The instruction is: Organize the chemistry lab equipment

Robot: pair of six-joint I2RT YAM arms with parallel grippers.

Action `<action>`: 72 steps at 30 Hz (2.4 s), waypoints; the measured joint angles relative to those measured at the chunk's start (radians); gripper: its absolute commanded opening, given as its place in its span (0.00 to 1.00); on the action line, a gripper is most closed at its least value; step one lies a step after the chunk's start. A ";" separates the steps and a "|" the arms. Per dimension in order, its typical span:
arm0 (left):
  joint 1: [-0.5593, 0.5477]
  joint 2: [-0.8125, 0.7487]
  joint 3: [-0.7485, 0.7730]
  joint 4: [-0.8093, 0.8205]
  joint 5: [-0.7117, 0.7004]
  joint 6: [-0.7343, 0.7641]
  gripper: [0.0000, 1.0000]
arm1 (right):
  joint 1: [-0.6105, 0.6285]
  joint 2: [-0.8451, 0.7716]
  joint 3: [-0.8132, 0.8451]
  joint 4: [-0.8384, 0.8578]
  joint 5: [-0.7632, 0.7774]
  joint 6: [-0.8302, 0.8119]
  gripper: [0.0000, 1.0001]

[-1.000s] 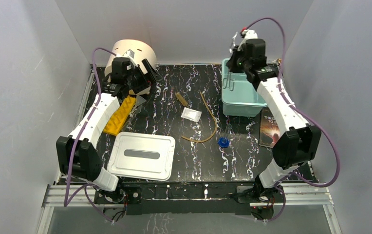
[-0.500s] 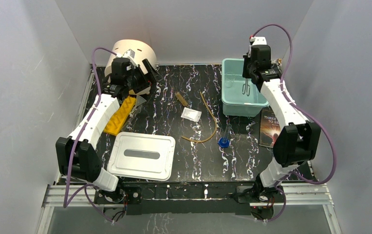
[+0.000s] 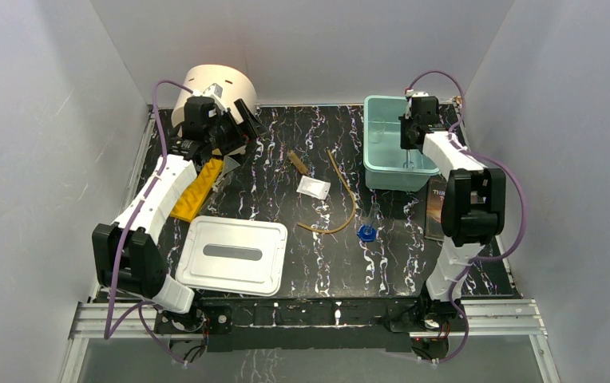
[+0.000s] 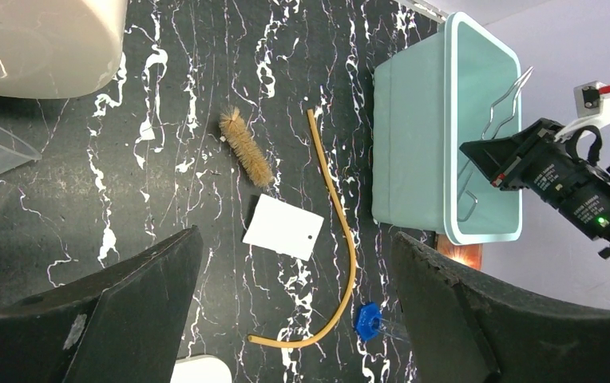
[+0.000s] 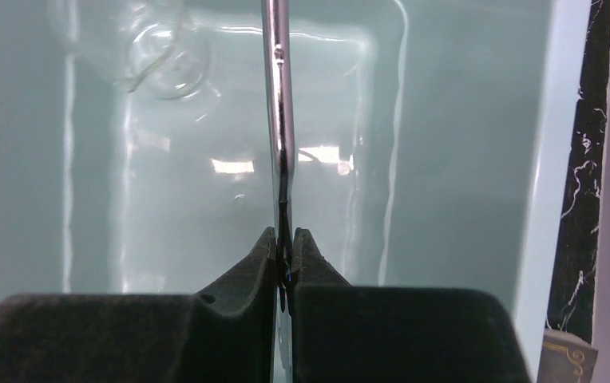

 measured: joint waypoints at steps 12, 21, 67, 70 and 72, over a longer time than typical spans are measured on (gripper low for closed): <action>0.000 0.032 0.003 -0.006 0.001 -0.002 0.86 | -0.050 0.162 0.078 0.008 -0.071 -0.019 0.02; 0.000 0.041 0.013 -0.006 0.001 -0.001 0.87 | -0.050 0.213 0.150 -0.008 -0.071 0.008 0.27; 0.021 0.089 0.221 -0.195 -0.150 0.037 0.90 | 0.459 -0.108 0.246 -0.125 -0.213 -0.004 0.70; 0.035 0.068 0.259 -0.236 -0.230 0.047 0.91 | 0.499 -0.035 0.317 -0.171 -0.155 -0.011 0.68; 0.045 0.039 0.274 -0.277 -0.302 0.053 0.92 | 0.518 0.067 0.398 -0.248 -0.106 -0.012 0.70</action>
